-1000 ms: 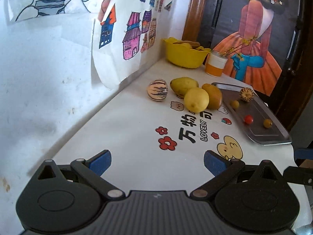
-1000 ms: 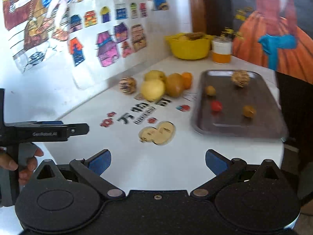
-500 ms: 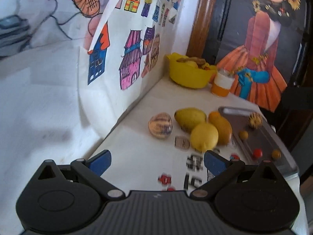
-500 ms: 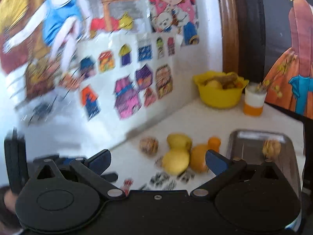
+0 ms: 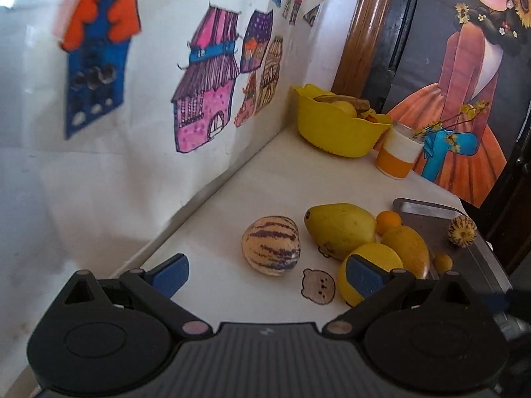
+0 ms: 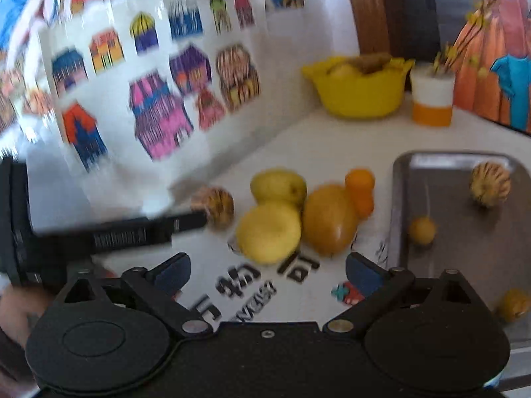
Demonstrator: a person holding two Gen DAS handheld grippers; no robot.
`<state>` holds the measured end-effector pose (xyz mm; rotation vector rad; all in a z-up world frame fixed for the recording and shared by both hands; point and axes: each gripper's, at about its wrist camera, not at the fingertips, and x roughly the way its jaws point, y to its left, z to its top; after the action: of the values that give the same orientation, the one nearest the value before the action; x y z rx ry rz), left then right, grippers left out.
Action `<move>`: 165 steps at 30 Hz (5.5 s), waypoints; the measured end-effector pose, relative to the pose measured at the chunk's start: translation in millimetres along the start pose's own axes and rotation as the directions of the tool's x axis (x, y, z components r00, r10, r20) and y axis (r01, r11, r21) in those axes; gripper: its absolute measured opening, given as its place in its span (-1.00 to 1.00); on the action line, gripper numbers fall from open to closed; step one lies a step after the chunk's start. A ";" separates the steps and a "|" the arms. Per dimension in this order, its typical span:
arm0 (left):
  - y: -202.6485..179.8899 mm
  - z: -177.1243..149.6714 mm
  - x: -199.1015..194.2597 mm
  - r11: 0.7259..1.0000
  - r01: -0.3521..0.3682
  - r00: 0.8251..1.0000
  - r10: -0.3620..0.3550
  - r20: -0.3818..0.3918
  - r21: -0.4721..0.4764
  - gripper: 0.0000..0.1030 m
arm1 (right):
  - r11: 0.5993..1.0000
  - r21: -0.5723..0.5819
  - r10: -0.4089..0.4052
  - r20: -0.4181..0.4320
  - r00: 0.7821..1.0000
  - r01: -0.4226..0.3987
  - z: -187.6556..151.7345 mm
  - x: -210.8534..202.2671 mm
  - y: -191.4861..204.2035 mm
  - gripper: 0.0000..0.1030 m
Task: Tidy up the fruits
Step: 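Grasp the second striped pepino melon with the left tool while the right tool reaches toward a yellow lemon, then carry the pepino with the left tool over the tray while the right tool grasps and carries the yellow lemon, then open both tools to release pepino and lemon on the tray, then withdraw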
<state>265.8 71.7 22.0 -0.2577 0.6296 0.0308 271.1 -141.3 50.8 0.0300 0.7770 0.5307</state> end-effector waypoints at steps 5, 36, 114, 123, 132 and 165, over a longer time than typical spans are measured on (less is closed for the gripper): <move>1.0 2.1 16.1 1.000 0.019 1.000 -0.019 -0.007 -0.001 0.93 | 1.000 -0.010 -0.028 -0.011 1.000 0.028 -6.9 25.9 1.6 0.67; 12.3 7.3 40.4 0.996 0.075 0.995 -0.078 -0.060 -0.052 -0.05 | 0.995 0.049 -0.091 0.081 0.993 0.087 2.9 71.9 14.2 0.17; -194.7 -67.2 11.0 0.961 0.275 0.934 -0.257 -0.248 0.041 -0.04 | 0.925 0.298 -0.304 0.217 0.928 0.234 -99.3 -107.0 -147.8 0.17; -192.7 -67.8 3.1 0.956 0.290 0.928 -0.271 -0.254 0.038 -0.03 | 0.928 0.287 -0.310 0.246 0.918 0.236 -101.1 -118.1 -141.2 0.29; -180.1 -53.2 -32.1 0.958 0.285 0.951 -0.276 -0.141 0.043 0.60 | 0.922 0.280 -0.349 0.299 0.888 0.268 -100.1 -149.1 -129.1 0.72; -11.1 -43.9 -117.5 0.999 0.047 0.998 -0.048 -0.034 -0.021 0.99 | 1.000 0.020 -0.005 0.047 0.999 0.004 -65.2 -152.8 17.3 0.99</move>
<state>146.5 55.9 59.3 -0.2933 0.6580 -0.0134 129.4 -208.4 108.6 0.0588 0.7358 0.5163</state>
